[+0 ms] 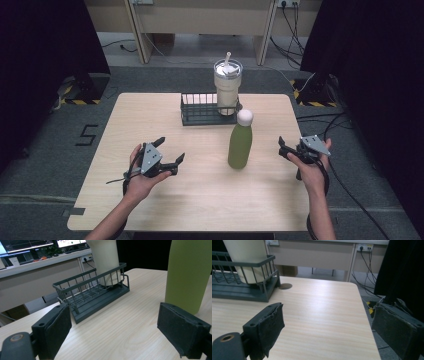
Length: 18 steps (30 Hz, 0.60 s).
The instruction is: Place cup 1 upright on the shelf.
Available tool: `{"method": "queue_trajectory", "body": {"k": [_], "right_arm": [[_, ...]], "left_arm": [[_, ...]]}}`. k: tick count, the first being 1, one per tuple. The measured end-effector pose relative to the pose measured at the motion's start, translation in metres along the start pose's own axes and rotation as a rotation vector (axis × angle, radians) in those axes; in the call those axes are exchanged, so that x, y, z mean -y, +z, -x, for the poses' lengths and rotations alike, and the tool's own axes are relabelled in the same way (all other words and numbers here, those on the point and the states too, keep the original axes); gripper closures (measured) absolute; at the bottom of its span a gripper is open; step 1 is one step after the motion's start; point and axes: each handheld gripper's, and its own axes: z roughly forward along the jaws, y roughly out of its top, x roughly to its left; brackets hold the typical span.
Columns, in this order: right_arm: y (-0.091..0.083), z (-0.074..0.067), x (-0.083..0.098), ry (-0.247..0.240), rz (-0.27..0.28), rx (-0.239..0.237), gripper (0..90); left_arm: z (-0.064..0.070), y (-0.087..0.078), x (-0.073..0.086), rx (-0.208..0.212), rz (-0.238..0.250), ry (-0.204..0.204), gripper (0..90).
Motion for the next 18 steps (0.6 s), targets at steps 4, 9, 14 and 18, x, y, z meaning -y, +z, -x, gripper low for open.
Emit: {"method": "queue_trajectory", "body": {"k": [4,9,14,18], "right_arm": [[-0.009,0.0,0.006,-0.012,-0.002,0.014,10.2],[-0.015,0.001,0.012,-0.007,-0.014,0.027,10.7],[-0.018,0.002,0.014,-0.005,-0.015,0.032,11.5],[-0.021,0.001,0.013,-0.021,-0.01,0.036,11.7]], "left_arm": [[0.005,0.009,-0.004,0.018,0.005,0.001,10.9],[0.01,0.018,-0.009,0.044,0.01,-0.01,10.4],[0.012,0.026,-0.016,0.063,0.024,-0.017,10.2],[0.015,0.03,-0.024,0.085,0.027,-0.014,10.2]]}}
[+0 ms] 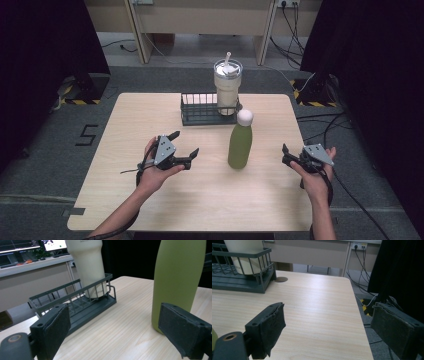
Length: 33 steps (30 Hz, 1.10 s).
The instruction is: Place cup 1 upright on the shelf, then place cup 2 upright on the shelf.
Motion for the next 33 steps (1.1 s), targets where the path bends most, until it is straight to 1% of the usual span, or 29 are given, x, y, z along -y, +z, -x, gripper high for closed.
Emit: {"method": "queue_trajectory", "body": {"k": [1,2,3,4,5,8,9,10,11,12,14,16,17,19,21,22,24,30,33], "right_arm": [[-0.001,0.0,0.0,0.0,0.0,-0.002,11.8],[-0.001,-0.001,0.001,-0.002,-0.001,-0.003,11.8],[-0.002,-0.001,0.002,-0.003,-0.003,-0.001,11.9],[-0.003,-0.001,0.002,-0.002,-0.005,0.0,11.9],[-0.003,-0.001,0.003,-0.001,-0.005,0.0,11.9],[-0.005,0.0,0.004,0.005,-0.007,0.004,12.2],[-0.006,0.001,0.004,0.007,-0.006,0.005,12.2],[-0.006,0.001,0.004,0.008,-0.007,0.006,12.3],[-0.007,0.001,0.004,0.014,-0.009,0.009,12.4],[-0.008,0.002,0.005,0.015,-0.01,0.013,12.4],[-0.008,0.002,0.005,0.012,-0.011,0.018,12.6],[-0.01,0.002,0.003,0.019,-0.006,0.022,12.8],[-0.011,0.002,0.002,0.014,0.0,0.022,12.8],[-0.012,0.002,0.0,0.014,0.006,0.019,13.0],[-0.012,0.002,0.0,0.011,0.008,0.018,13.2],[-0.012,0.002,0.0,0.016,0.006,0.018,13.3],[-0.01,0.005,0.001,0.009,0.003,0.017,13.5],[-0.01,0.012,0.004,0.032,-0.005,0.029,13.9],[-0.01,0.014,0.006,0.031,-0.011,0.034,14.0]], "left_arm": [[0.0,0.001,-0.002,-0.001,0.005,0.012,10.2],[0.0,0.002,-0.003,0.006,0.003,0.004,10.2],[0.0,0.003,-0.004,0.005,0.008,0.015,10.1],[0.0,0.004,-0.006,0.005,0.008,0.016,10.1],[0.001,0.004,-0.007,0.013,0.006,0.007,10.0],[0.001,0.007,-0.011,0.021,0.011,0.007,9.7],[0.0,0.007,-0.013,0.018,0.017,0.016,9.6],[0.001,0.008,-0.014,0.023,0.014,0.007,9.5],[0.001,0.008,-0.016,0.024,0.015,0.011,9.4],[0.001,0.008,-0.018,0.024,0.022,0.026,9.2],[0.002,0.008,-0.021,0.03,0.026,0.037,8.8],[0.004,0.01,-0.024,0.043,0.032,0.033,8.7],[0.006,0.011,-0.025,0.054,0.032,0.019,8.6],[0.008,0.013,-0.026,0.064,0.038,0.016,8.5],[0.01,0.017,-0.027,0.075,0.04,0.007,8.4],[0.012,0.019,-0.028,0.079,0.039,0.01,8.4],[0.014,0.024,-0.03,0.086,0.042,0.015,8.3],[0.023,0.041,-0.037,0.123,0.055,0.027,8.1],[0.026,0.047,-0.041,0.142,0.054,0.034,8.0]]}}
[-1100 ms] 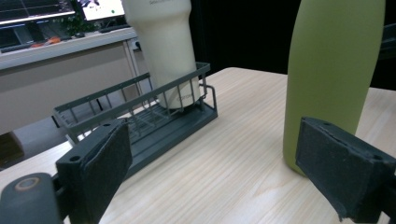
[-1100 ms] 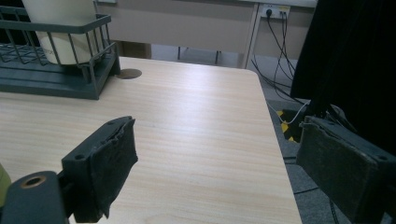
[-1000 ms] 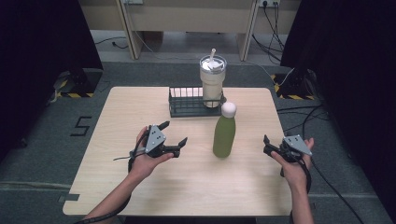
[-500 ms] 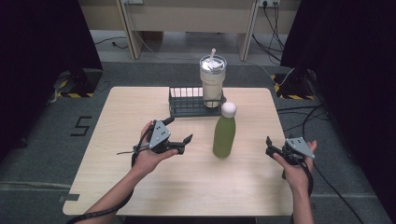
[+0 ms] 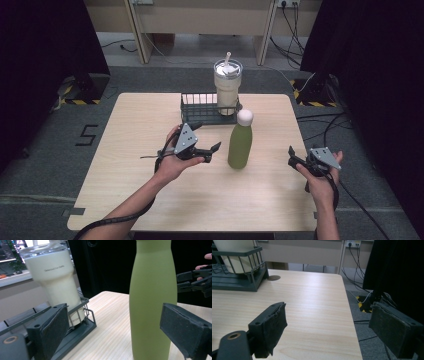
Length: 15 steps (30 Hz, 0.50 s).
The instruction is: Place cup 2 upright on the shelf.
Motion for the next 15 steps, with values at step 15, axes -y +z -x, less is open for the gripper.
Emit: {"method": "queue_trajectory", "body": {"k": [15], "right_arm": [[-0.002,-0.001,-0.001,0.007,0.0,-0.001,14.0]], "left_arm": [[0.027,0.037,-0.011,0.08,0.03,-0.021,8.0]]}}
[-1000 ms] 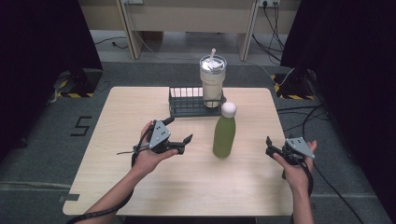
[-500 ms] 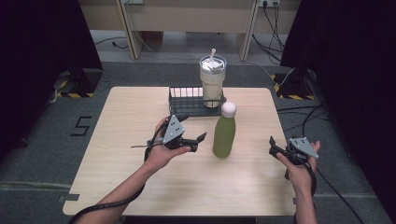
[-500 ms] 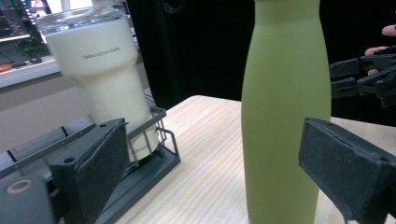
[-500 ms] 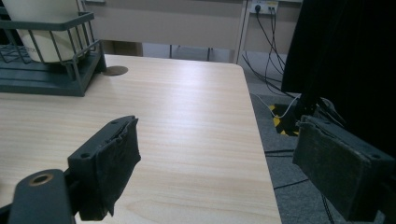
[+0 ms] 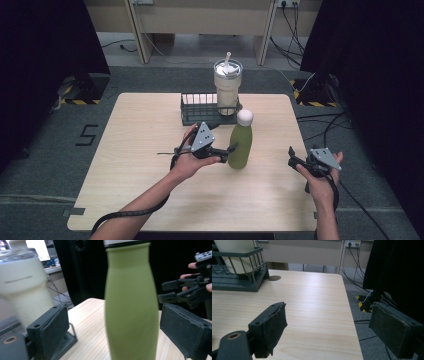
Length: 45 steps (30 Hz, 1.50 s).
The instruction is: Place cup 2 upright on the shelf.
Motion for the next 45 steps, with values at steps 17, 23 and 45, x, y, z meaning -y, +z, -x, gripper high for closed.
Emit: {"method": "queue_trajectory", "body": {"k": [17,23,45], "right_arm": [[0.002,-0.002,0.002,-0.005,-0.013,-0.012,14.2],[0.002,-0.003,0.002,-0.005,-0.013,-0.014,14.3],[0.004,-0.006,0.003,-0.001,-0.015,-0.021,14.5]], "left_arm": [[0.012,0.038,0.008,0.025,-0.021,-0.054,11.7],[0.013,0.046,0.01,0.027,-0.034,-0.056,14.4],[0.014,0.042,0.012,0.024,-0.026,-0.054,22.6]]}}
